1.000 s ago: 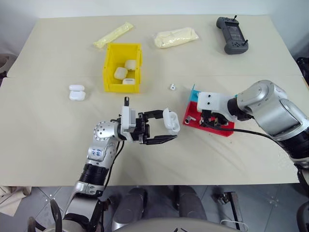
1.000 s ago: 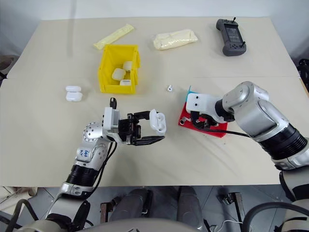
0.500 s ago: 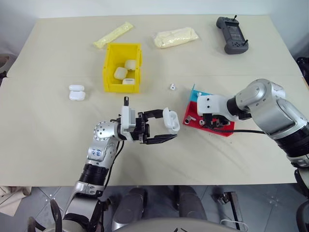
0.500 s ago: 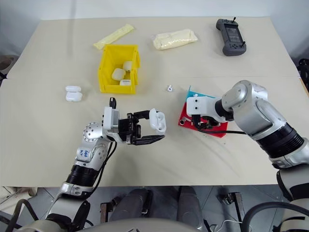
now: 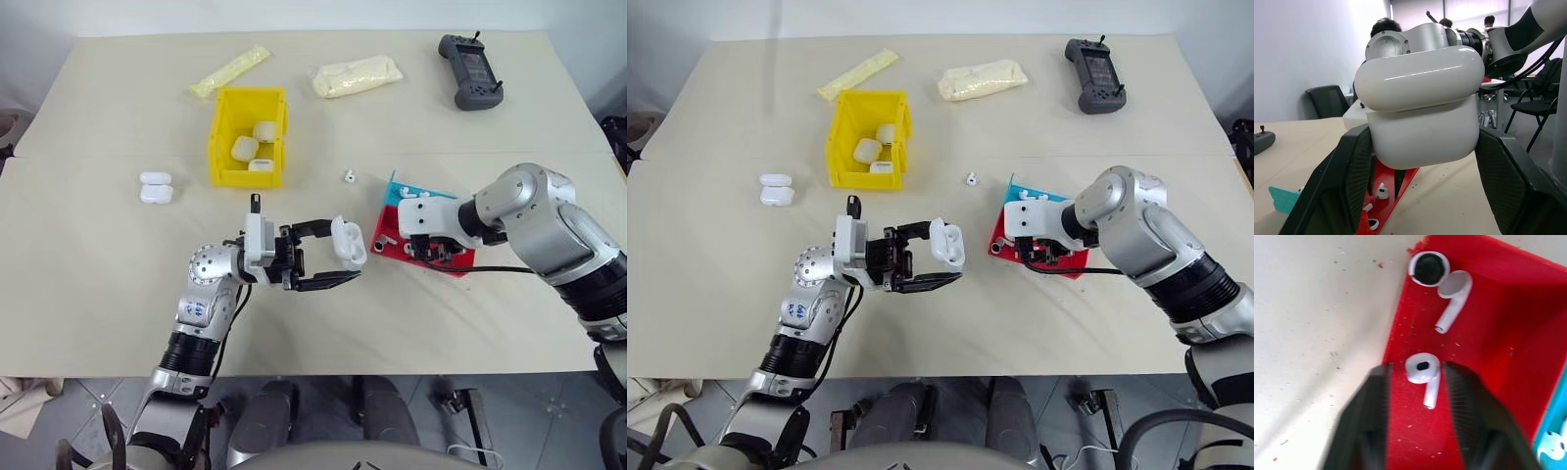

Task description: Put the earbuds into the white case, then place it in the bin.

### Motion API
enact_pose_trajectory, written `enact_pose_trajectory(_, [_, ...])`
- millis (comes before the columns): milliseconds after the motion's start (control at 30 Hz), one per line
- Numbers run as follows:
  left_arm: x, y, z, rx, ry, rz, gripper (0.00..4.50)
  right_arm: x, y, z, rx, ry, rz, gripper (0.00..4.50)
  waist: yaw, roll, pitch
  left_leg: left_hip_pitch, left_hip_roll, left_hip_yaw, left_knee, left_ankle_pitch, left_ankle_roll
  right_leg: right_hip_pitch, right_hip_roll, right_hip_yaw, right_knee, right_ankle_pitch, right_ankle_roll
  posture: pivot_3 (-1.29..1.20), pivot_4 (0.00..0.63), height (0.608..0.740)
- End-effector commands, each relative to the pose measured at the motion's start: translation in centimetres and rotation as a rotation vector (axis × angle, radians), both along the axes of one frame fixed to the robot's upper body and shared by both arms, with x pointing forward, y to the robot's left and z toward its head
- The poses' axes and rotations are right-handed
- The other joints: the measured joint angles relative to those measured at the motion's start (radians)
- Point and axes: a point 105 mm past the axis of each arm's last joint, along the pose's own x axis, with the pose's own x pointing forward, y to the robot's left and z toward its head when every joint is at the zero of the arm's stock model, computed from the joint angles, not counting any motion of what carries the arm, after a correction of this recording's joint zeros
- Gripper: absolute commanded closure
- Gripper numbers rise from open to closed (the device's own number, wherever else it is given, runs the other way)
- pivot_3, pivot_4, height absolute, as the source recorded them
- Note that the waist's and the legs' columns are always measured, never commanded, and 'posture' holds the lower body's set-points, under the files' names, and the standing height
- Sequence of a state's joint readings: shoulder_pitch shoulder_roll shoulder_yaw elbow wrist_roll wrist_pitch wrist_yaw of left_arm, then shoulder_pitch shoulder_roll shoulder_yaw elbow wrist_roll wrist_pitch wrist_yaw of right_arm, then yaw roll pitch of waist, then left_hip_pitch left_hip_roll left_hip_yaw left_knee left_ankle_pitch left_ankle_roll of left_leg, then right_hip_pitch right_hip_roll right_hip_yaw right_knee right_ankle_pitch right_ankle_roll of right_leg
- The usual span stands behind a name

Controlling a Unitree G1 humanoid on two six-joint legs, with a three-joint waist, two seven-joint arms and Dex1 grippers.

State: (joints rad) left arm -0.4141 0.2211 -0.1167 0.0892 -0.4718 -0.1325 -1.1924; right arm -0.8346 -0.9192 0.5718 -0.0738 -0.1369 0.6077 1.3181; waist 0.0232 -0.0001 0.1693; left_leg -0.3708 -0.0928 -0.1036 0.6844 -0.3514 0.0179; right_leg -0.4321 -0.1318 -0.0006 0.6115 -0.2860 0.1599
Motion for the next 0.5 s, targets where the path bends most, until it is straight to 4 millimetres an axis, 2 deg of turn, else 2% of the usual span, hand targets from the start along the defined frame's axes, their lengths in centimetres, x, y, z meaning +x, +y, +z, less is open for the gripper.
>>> enact_pose_trajectory(33, [-0.4,0.1,0.6,-0.012,-0.033,0.0,1.51,0.0,0.1,0.1,0.009,-0.017,0.002,3.97,0.0,0.0,0.0,0.0,0.0,0.0,0.0,0.0,0.0,0.0,0.0,0.0,0.0,0.0,0.0,0.0,0.15,0.74])
enact_pose_trajectory(200, [-0.4,0.2,0.7,-0.01,-0.033,-0.001,1.51,-0.1,0.3,0.1,0.02,-0.017,-0.001,4.0,0.0,0.0,0.0,0.0,0.0,0.0,0.0,0.0,0.0,0.0,0.0,0.0,0.0,0.0,0.0,0.0,0.15,0.74])
enact_pose_trajectory(300, [-0.4,0.2,0.6,-0.007,-0.028,-0.006,1.51,0.0,0.3,0.8,0.054,-0.043,-0.021,4.0,0.0,0.0,0.0,0.0,0.0,0.0,0.0,0.0,0.0,0.0,0.0,0.0,0.0,0.0,0.0,0.0,0.15,0.74])
enact_pose_trajectory(400, [-0.4,0.2,0.6,-0.008,-0.026,-0.012,1.51,-0.4,0.2,2.3,0.129,-0.055,-0.047,4.0,0.001,0.0,0.0,0.0,0.0,0.0,0.0,0.0,0.0,0.0,0.0,0.0,0.0,0.0,0.0,0.0,0.15,0.74])
enact_pose_trajectory(500, [-0.5,0.1,0.7,0.0,-0.023,-0.04,1.51,-0.6,-1.4,4.5,0.259,-0.126,-0.127,4.0,0.003,0.0,0.0,0.0,0.0,0.0,0.0,0.0,0.0,0.0,0.0,0.0,0.0,0.0,0.0,0.0,0.15,0.74])
